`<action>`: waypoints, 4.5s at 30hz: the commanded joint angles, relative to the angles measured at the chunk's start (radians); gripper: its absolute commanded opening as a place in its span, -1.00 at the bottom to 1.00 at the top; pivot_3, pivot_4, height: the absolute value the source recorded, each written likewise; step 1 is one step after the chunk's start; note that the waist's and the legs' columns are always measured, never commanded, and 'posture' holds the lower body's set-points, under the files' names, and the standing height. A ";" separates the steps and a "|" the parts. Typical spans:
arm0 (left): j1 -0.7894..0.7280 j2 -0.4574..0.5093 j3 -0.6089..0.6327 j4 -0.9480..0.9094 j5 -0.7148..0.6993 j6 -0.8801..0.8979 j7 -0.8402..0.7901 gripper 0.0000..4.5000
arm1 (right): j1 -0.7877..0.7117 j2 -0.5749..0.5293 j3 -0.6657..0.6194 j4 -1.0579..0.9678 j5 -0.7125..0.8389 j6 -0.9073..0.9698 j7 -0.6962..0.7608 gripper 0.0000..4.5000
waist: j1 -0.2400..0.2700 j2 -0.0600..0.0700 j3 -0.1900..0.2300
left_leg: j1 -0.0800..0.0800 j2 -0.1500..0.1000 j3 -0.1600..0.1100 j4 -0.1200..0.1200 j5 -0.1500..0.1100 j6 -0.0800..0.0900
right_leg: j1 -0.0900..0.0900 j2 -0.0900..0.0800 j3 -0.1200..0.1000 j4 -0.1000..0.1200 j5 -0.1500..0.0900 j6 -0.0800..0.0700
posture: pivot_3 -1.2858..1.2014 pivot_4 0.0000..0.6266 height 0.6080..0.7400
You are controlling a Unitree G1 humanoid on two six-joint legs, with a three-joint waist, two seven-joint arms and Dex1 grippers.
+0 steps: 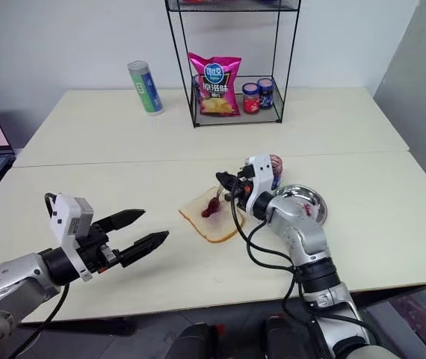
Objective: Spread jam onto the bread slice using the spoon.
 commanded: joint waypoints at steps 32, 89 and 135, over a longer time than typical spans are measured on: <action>-0.047 0.052 -0.018 0.029 0.012 -0.027 -0.036 1.00 | -0.013 0.136 -0.329 0.022 0.343 0.416 -0.233 -0.99 | -0.004 0.001 0.000 | 0.000 0.000 0.000 -0.002 0.000 0.000 | -0.001 0.000 -0.001 0.000 0.003 0.004 | 0.03 -0.52 1.00; -0.390 0.002 -0.373 0.122 0.114 -0.081 -0.124 1.00 | 0.046 -0.190 -0.600 -0.344 0.613 0.583 -0.310 -0.99 | -0.002 0.001 0.001 | -0.001 -0.001 0.001 -0.003 0.000 0.000 | -0.001 0.003 0.001 -0.002 0.003 0.008 | 0.03 -0.52 1.00; -0.643 -0.122 -0.586 0.397 0.394 -0.259 -0.333 1.00 | 0.162 -0.446 -0.663 -0.005 0.361 0.217 -0.162 0.77 | -0.004 0.002 0.002 | -0.001 0.000 0.003 -0.002 0.000 0.000 | -0.001 0.009 0.004 0.000 0.003 0.009 | 0.03 -0.52 1.00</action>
